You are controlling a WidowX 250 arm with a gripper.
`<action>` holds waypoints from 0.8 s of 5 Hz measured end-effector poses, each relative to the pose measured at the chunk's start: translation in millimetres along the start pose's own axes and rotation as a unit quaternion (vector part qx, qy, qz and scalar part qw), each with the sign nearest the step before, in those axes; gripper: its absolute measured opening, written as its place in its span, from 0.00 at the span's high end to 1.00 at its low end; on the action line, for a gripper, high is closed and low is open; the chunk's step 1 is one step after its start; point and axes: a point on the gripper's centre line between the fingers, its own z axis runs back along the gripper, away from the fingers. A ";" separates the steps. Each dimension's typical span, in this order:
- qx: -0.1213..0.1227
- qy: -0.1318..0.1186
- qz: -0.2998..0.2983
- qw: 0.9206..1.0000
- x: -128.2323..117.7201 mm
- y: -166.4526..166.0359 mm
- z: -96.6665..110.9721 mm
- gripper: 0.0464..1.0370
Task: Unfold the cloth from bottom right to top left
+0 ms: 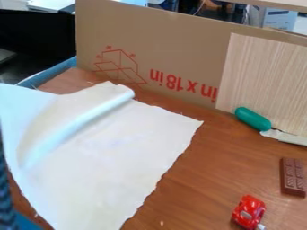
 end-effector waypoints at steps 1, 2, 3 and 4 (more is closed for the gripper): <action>0.001 -0.021 0.015 1.000 -8.2 8.4 17.5 1.00; 0.004 -0.010 0.030 0.999 -12.9 10.8 17.3 0.97; 0.038 0.007 0.061 0.997 -20.7 21.1 14.2 0.83; 0.066 0.005 0.058 0.996 -21.1 19.8 15.0 0.59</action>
